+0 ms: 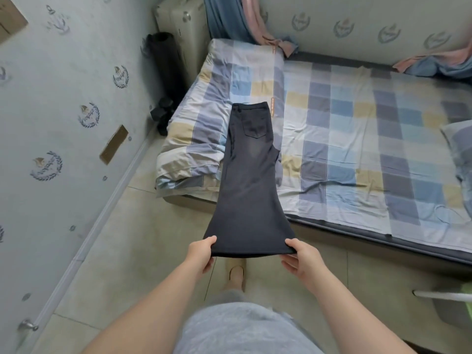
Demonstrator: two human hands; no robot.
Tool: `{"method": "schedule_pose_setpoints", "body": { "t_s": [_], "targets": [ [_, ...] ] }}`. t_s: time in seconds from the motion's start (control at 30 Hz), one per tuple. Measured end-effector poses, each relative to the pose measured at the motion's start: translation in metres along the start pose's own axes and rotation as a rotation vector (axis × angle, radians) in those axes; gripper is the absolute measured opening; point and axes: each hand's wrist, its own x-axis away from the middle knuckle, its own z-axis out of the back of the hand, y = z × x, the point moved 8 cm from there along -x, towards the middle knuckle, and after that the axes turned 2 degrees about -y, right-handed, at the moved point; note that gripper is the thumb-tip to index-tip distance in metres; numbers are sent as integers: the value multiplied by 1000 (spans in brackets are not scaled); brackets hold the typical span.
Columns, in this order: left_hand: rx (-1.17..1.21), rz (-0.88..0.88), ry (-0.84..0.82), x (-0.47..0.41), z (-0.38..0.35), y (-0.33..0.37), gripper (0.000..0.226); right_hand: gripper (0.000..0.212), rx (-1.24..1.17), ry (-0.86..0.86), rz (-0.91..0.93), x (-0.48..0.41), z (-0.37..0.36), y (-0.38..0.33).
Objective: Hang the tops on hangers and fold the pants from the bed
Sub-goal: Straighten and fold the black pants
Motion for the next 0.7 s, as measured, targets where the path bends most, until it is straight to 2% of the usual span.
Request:
{"method": "schedule_pose_setpoints", "body": {
  "t_s": [0.17,0.37,0.5,0.7],
  "targets": [
    [-119,94,23,36,34,-86,20,14,68,-1,-115,37,25,84],
    [-256,194,-2,56,62,-134,21,18,151,-29,-224,64,37,139],
    [-222,192,2,58,63,-127,19,16,160,-36,-209,64,32,130],
    [-81,125,-7,36,41,-62,16,9,70,-23,-132,38,7,65]
  ]
}}
